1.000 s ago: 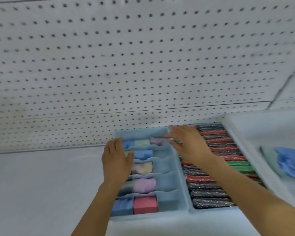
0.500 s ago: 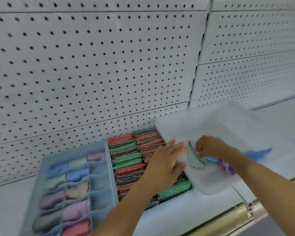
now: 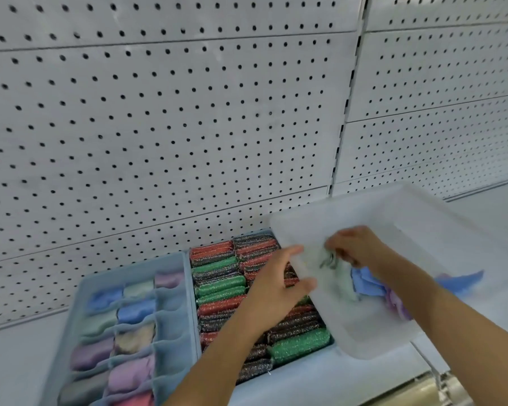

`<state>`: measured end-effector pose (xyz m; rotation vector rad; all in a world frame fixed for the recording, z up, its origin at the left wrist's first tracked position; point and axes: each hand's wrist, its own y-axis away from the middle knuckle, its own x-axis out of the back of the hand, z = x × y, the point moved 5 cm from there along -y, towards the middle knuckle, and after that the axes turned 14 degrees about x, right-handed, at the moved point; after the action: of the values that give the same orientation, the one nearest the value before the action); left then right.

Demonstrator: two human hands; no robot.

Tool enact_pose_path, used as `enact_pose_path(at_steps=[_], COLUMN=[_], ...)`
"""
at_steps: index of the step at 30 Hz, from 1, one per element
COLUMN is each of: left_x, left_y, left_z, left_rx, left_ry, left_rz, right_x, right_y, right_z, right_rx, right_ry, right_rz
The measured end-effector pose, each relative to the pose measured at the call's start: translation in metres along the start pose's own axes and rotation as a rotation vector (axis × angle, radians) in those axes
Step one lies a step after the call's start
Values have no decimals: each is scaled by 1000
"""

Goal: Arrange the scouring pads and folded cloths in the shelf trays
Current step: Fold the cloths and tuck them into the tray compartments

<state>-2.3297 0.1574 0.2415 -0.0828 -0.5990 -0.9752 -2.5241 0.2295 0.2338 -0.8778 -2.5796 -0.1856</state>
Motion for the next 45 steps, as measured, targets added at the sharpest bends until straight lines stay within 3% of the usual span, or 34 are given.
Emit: enact_pose_path(at_steps=[4, 8, 13, 18, 22, 32, 38, 41, 45], left_x=[27, 67, 116, 145, 158, 138, 132, 132, 134], left_y=[1, 20, 37, 48, 60, 64, 64, 60, 57], left_z=[28, 61, 70, 70, 68, 0, -11, -16, -28], left_rx=[-57, -226, -210, -239, -245, 73, 151, 255, 383], left_ry=[158, 391, 557, 530, 601, 405, 461, 503, 756], left_rz=[118, 299, 314, 221, 217, -10, -62, -12, 28], right_x=[-9, -28, -22, -41, -54, -65, -71, -75, -95], right_y=[29, 49, 60, 59, 58, 47, 46, 57, 81], right_z=[-69, -117, -153, -195, -227, -262, -261, -261, -235], right_rx=[88, 132, 417, 586, 667, 752, 728, 814, 934], right_ry=[-509, -675, -488, -309, -329, -328, -384, -351, -116], right_rz=[-35, -91, 132, -82, -38, -22, -73, -29, -62])
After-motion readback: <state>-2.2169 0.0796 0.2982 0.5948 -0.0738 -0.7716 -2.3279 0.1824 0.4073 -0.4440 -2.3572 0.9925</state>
